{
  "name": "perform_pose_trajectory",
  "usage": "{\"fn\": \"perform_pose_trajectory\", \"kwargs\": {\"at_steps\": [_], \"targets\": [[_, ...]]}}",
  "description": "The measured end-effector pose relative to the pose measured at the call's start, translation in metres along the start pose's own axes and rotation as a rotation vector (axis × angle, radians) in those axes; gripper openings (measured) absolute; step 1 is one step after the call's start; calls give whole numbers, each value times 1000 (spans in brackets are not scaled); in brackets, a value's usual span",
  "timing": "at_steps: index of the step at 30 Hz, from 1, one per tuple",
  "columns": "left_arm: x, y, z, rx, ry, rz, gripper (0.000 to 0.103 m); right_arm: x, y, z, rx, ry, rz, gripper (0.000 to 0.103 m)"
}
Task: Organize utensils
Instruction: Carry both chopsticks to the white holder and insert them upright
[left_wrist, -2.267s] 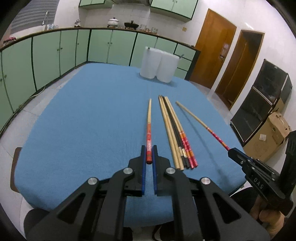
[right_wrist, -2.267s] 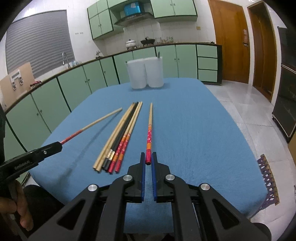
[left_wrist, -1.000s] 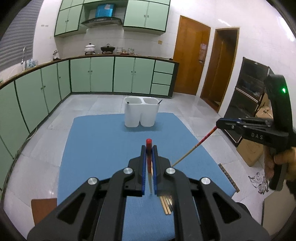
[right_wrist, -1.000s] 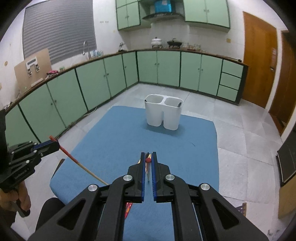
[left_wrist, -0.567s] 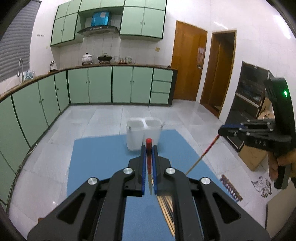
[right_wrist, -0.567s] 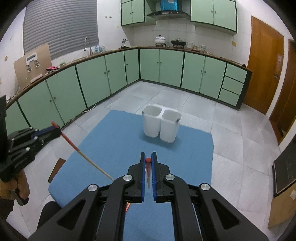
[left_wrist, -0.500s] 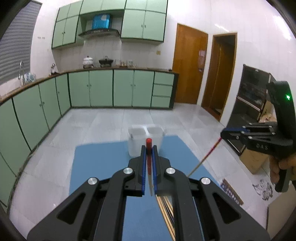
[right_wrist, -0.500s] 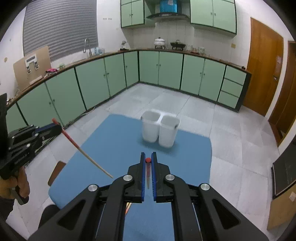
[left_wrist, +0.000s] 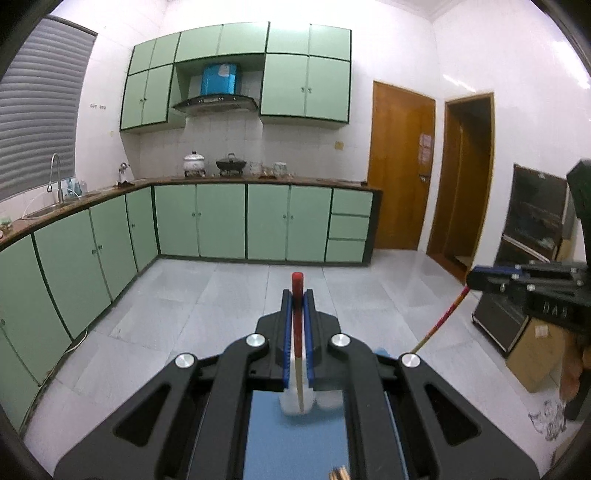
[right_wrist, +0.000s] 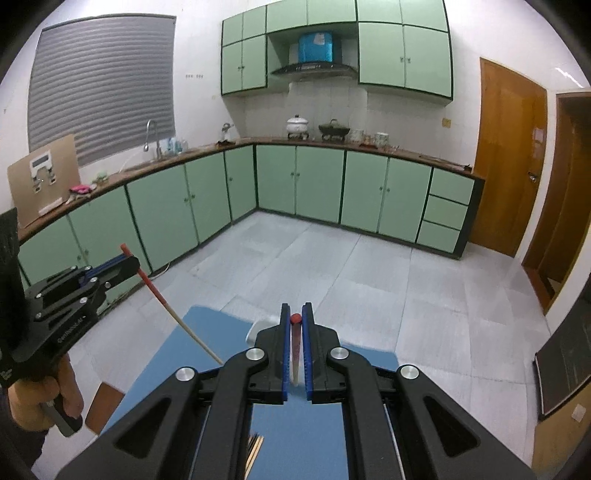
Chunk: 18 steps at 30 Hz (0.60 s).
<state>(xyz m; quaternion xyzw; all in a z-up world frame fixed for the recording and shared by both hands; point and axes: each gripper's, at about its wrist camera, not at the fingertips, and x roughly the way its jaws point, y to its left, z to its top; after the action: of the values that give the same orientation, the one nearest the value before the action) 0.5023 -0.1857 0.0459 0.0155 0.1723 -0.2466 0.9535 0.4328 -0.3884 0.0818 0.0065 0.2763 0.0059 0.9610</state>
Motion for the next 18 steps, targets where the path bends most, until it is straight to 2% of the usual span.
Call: {"fn": "perform_pose_trajectory", "kwargs": {"at_steps": [3,7,12,18], "targets": [[24,-7,12,10,-25,13,5,25,-6,10,6,-4,-5,6],[67,-14,11,22,-37,24,5,67,-13,14,0,8,-25,6],[122,-17,-24,23,24,13,5,125,-27,-3,23,60,-22,6],[149,-7,-65,14,94,3,5,164,-36,-40,54,126,3,6]]}}
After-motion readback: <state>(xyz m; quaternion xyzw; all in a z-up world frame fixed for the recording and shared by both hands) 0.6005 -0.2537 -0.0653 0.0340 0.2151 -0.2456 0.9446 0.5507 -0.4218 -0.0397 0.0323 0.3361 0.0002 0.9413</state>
